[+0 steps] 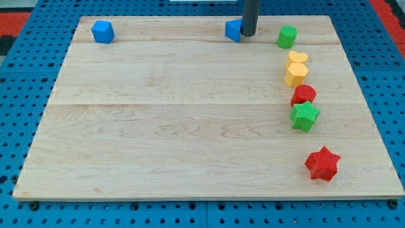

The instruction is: Move the red circle towards center left

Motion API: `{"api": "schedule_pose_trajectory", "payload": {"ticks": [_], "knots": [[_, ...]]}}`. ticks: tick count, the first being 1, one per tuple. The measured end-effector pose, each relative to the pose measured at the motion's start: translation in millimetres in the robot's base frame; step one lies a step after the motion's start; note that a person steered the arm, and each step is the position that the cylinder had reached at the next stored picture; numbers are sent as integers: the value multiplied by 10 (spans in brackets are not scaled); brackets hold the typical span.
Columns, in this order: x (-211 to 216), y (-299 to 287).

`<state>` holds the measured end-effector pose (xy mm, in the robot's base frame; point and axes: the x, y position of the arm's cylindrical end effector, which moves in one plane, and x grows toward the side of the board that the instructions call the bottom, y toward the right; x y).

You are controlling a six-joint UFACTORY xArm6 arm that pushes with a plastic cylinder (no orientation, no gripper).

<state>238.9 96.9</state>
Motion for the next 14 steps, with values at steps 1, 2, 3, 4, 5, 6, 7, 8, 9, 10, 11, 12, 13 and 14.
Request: {"api": "schedule_pose_trajectory", "payload": {"ticks": [1,2,3,4,5,6,7,8,9,10,11,12,13,14], "knots": [[-58,35],[-57,-639],[-43,-748],[-43,-689],[-43,-689],[-55,-687],[-55,-730],[-40,-773],[15,-751],[327,-515],[476,330],[482,838],[468,937],[460,968]]}}
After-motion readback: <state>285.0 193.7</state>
